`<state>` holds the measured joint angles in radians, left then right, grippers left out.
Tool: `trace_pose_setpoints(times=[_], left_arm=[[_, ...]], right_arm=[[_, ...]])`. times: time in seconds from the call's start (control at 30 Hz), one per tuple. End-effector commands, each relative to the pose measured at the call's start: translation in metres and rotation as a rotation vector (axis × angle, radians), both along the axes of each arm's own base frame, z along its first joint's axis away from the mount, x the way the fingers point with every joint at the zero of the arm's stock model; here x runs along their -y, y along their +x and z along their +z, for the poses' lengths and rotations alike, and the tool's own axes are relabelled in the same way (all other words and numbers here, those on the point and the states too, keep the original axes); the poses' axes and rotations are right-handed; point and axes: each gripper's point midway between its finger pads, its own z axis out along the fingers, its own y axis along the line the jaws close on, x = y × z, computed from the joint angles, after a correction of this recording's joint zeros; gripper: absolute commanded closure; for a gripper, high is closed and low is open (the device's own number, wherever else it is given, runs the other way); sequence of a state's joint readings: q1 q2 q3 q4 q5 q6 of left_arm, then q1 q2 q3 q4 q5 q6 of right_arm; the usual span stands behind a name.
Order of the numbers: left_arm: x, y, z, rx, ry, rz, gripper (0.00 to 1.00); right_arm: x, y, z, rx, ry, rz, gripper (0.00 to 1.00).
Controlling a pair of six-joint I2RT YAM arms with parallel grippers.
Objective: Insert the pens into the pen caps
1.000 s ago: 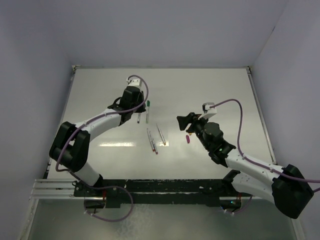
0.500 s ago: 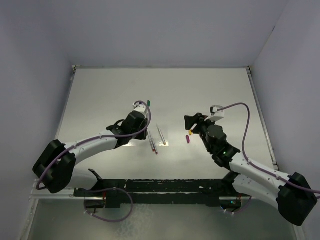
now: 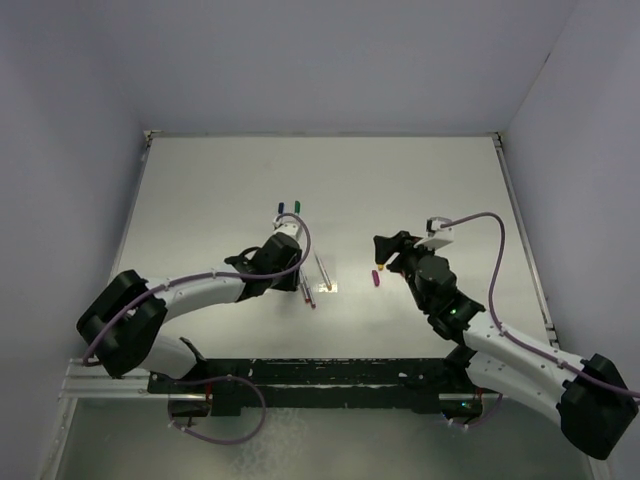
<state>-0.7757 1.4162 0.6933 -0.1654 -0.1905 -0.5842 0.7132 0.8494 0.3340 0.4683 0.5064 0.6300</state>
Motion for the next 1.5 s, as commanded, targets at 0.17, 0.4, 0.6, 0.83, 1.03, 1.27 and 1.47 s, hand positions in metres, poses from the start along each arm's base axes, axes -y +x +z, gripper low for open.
trace_pose_setpoints(times=[0.17,0.4,0.6,0.83,1.03,1.27,1.47], left_arm=[[0.023,0.019,0.006,0.048,-0.024,-0.002,0.59],[0.025,0.019,0.001,0.045,-0.013,-0.01,0.59],[0.02,0.018,-0.006,0.029,0.033,-0.01,0.59],[0.019,0.015,-0.017,0.003,0.099,-0.048,0.61],[0.009,0.005,-0.028,-0.029,0.198,-0.077,0.69],[-0.007,-0.016,-0.031,-0.074,0.217,-0.073,0.67],[-0.017,-0.033,-0.03,-0.107,0.199,-0.064,0.65]], right_arm=[[-0.001,-0.001,0.009,0.035,0.054,0.001,0.37],[-0.003,0.0,0.01,0.04,0.056,0.006,0.37],[-0.004,0.0,0.009,0.037,0.057,0.009,0.37],[-0.005,0.0,0.006,0.03,0.058,0.011,0.37],[-0.003,-0.001,0.003,0.018,0.053,0.003,0.38],[0.005,-0.004,0.004,0.012,0.065,-0.025,0.37],[0.008,-0.007,0.006,0.014,0.069,-0.027,0.38]])
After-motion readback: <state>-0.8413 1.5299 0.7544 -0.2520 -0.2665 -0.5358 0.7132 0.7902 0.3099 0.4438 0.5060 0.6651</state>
